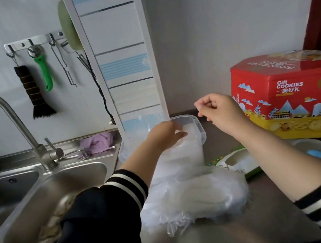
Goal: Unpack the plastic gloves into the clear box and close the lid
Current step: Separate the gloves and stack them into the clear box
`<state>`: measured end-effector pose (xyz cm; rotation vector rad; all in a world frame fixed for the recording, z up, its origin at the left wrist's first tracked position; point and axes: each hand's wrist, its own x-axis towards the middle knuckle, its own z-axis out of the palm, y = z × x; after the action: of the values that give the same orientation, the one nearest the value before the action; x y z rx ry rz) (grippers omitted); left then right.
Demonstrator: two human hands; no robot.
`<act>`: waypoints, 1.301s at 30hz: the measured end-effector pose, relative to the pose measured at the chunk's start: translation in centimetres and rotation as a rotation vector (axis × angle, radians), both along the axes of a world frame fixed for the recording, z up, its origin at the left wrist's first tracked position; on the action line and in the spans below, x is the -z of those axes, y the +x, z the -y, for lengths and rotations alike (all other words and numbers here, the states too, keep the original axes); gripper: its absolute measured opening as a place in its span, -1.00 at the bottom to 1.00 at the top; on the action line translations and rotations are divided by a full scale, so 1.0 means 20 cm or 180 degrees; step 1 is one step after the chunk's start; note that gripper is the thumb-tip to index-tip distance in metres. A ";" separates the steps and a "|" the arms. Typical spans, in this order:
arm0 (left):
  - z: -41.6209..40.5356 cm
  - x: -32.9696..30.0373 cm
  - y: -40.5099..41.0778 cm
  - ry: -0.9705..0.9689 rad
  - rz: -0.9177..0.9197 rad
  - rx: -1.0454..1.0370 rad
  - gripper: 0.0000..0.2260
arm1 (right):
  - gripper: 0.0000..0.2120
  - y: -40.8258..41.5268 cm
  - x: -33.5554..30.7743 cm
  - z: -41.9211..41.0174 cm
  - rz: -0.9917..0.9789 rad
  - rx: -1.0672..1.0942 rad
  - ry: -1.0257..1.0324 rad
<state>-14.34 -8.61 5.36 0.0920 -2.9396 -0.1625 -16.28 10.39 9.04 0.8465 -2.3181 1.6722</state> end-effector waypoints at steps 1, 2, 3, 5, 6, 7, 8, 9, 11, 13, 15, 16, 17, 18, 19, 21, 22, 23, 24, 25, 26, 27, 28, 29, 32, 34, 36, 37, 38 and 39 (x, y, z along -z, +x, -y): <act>0.00 0.00 0.01 0.0001 0.0133 -0.0018 -0.68 | -0.93 -0.01 0.01 0.01 -0.0034 -0.0013 0.0090; 0.01 0.00 0.02 0.0071 0.0168 -0.0005 -0.67 | -0.94 -0.02 0.02 0.02 -0.0099 -0.0031 0.0220; 0.02 -0.02 0.03 0.0202 0.0131 0.0031 -0.67 | -0.94 -0.01 0.02 0.03 -0.0185 -0.0070 0.0390; 0.03 -0.08 0.07 0.0600 -0.0046 0.0127 -0.72 | -0.91 0.01 0.01 0.07 -0.0324 -0.0184 0.0798; 0.04 -0.13 0.10 0.0758 -0.0103 0.0134 -0.74 | -0.89 0.03 -0.01 0.09 -0.0379 -0.0233 0.0998; 0.07 -0.18 0.12 0.0849 -0.0095 0.0113 -0.73 | -0.85 0.04 -0.02 0.10 -0.0460 -0.0275 0.1229; 0.09 -0.22 0.15 0.0865 0.0007 0.0060 -0.68 | -0.78 0.06 -0.04 0.12 -0.0543 -0.0321 0.1498; 0.12 -0.27 0.18 0.0793 0.0211 -0.0008 -0.61 | -0.69 0.06 -0.05 0.14 -0.0576 -0.0373 0.1768; 0.17 -0.33 0.23 0.0383 0.0803 -0.0212 -0.43 | -0.48 0.05 -0.07 0.20 -0.0391 -0.0552 0.2238; 0.19 -0.33 0.25 -0.0076 0.1475 -0.0402 -0.28 | -0.28 0.02 -0.08 0.26 0.0070 -0.0800 0.2619; 0.21 -0.28 0.23 -0.0215 0.1869 -0.0489 -0.17 | -0.16 0.01 -0.09 0.32 0.0490 -0.0972 0.3032; 0.21 -0.23 0.21 -0.0288 0.1948 -0.0533 -0.15 | -0.15 0.00 -0.09 0.34 0.0544 -0.0987 0.3253; 0.22 -0.18 0.19 -0.0406 0.1981 -0.0575 -0.16 | -0.16 0.01 -0.09 0.37 0.0504 -0.0978 0.3475; 0.22 -0.13 0.17 -0.0525 0.1994 -0.0625 -0.21 | -0.19 0.02 -0.08 0.39 0.0399 -0.0963 0.3707; 0.23 -0.08 0.15 -0.0574 0.2004 -0.0660 -0.30 | -0.24 0.03 -0.07 0.42 0.0266 -0.0928 0.3929; 0.25 -0.02 0.13 -0.0376 0.2071 -0.0684 -0.47 | -0.34 0.04 -0.02 0.46 0.0035 -0.0894 0.4288; 0.26 0.00 0.13 -0.0212 0.2067 -0.0671 -0.51 | -0.37 0.04 0.00 0.46 0.0013 -0.0888 0.4375; 0.27 0.01 0.14 -0.0101 0.2054 -0.0631 -0.52 | -0.37 0.03 0.03 0.47 0.0017 -0.0880 0.4424; 0.28 -0.01 0.15 -0.0001 0.2037 -0.0599 -0.50 | -0.36 0.02 0.04 0.47 -0.0003 -0.0877 0.4432; 0.28 -0.03 0.17 0.0053 0.2018 -0.0544 -0.45 | -0.34 0.01 0.05 0.47 -0.0003 -0.0859 0.4373; 0.27 -0.07 0.19 0.0077 0.1948 -0.0492 -0.37 | -0.32 0.00 0.05 0.47 -0.0047 -0.0824 0.4255; 0.27 -0.13 0.22 0.0102 0.1869 -0.0480 -0.32 | -0.31 0.00 0.03 0.46 -0.0136 -0.0771 0.4088; 0.27 -0.17 0.26 0.0145 0.1771 -0.0437 -0.30 | -0.31 0.01 0.02 0.45 -0.0220 -0.0688 0.3937; 0.26 -0.24 0.30 0.0129 0.1612 -0.0420 -0.33 | -0.35 0.02 -0.01 0.43 -0.0337 -0.0582 0.3668; 0.24 -0.36 0.40 0.0209 0.1102 -0.0447 -0.46 | -0.52 0.07 -0.07 0.29 -0.0281 -0.0428 0.2416; 0.20 -0.36 0.44 0.0338 0.0527 -0.0361 -0.56 | -0.77 0.15 -0.05 0.19 -0.0131 -0.0499 0.1511; 0.10 -0.30 0.48 0.0586 -0.0357 -0.0237 -0.74 | -0.91 0.23 0.00 0.09 -0.0013 -0.0620 0.1106; 0.02 -0.25 0.51 0.0782 -0.0705 -0.0114 -0.82 | -0.90 0.28 0.05 0.03 0.0077 -0.0659 0.1136; -0.04 -0.22 0.53 0.0947 -0.0924 0.0014 -0.87 | -0.89 0.31 0.09 0.00 0.0154 -0.0685 0.1233; -0.11 -0.17 0.56 0.1088 -0.0978 0.0152 -0.90 | -0.88 0.33 0.13 -0.04 0.0228 -0.0699 0.1357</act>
<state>-3.17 -6.35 8.74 0.0410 -2.5818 -0.6262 -9.63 11.17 6.36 1.1718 -2.7722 1.3091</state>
